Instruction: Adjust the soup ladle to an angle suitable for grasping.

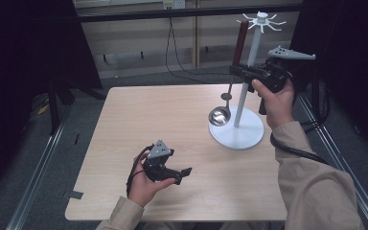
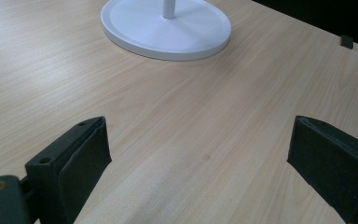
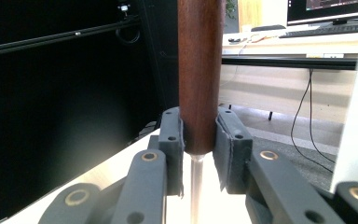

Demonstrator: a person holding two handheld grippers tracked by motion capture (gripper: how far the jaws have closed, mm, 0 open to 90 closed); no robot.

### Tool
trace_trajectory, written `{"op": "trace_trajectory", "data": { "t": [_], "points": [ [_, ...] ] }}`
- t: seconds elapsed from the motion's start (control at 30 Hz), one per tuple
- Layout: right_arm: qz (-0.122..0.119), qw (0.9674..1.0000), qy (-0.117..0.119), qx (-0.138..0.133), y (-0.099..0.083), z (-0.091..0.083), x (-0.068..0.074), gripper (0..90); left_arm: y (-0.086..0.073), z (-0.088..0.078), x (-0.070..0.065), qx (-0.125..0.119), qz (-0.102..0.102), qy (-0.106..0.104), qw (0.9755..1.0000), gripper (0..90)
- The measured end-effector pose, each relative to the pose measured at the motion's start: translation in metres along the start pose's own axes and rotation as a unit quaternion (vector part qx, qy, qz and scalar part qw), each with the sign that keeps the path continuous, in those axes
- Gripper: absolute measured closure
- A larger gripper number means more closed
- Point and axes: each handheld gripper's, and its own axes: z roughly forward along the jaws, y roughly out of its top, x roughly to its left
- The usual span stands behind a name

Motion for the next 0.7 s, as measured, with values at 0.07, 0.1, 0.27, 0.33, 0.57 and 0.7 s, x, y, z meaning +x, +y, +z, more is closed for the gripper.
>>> {"op": "trace_trajectory", "data": {
  "t": [0.07, 0.1, 0.27, 0.33, 0.57, 0.7],
  "points": [
    [0.003, 1.0000, -0.003, -0.001, -0.001, -0.001, -0.002, 74.4, 0.000, 0.000, 0.000, 0.003, -0.001, 0.003, 1.0000, 5.4],
    [0.005, 1.0000, -0.005, 0.000, -0.001, -0.001, -0.004, 74.4, 0.000, 0.000, 0.000, 0.000, 0.001, 0.001, 1.0000, 5.5],
    [0.005, 0.9999, -0.011, 0.000, -0.003, -0.003, -0.008, 74.4, 0.000, 0.000, 0.000, 0.002, -0.001, 0.003, 1.0000, 5.6],
    [0.007, 0.9998, -0.016, -0.001, -0.004, -0.004, -0.011, 74.4, 0.000, 0.000, 0.000, 0.001, -0.002, 0.004, 1.0000, 5.6],
    [-0.002, 0.9995, -0.029, -0.009, -0.006, -0.006, -0.014, 72.9, -0.002, -0.001, 0.001, 0.004, -0.003, 0.007, 1.0000, 5.7],
    [0.017, 0.9993, -0.021, -0.028, -0.008, -0.005, -0.015, 64.8, -0.003, -0.002, 0.002, 0.003, 0.000, 0.006, 1.0000, 5.7]
  ]
}}
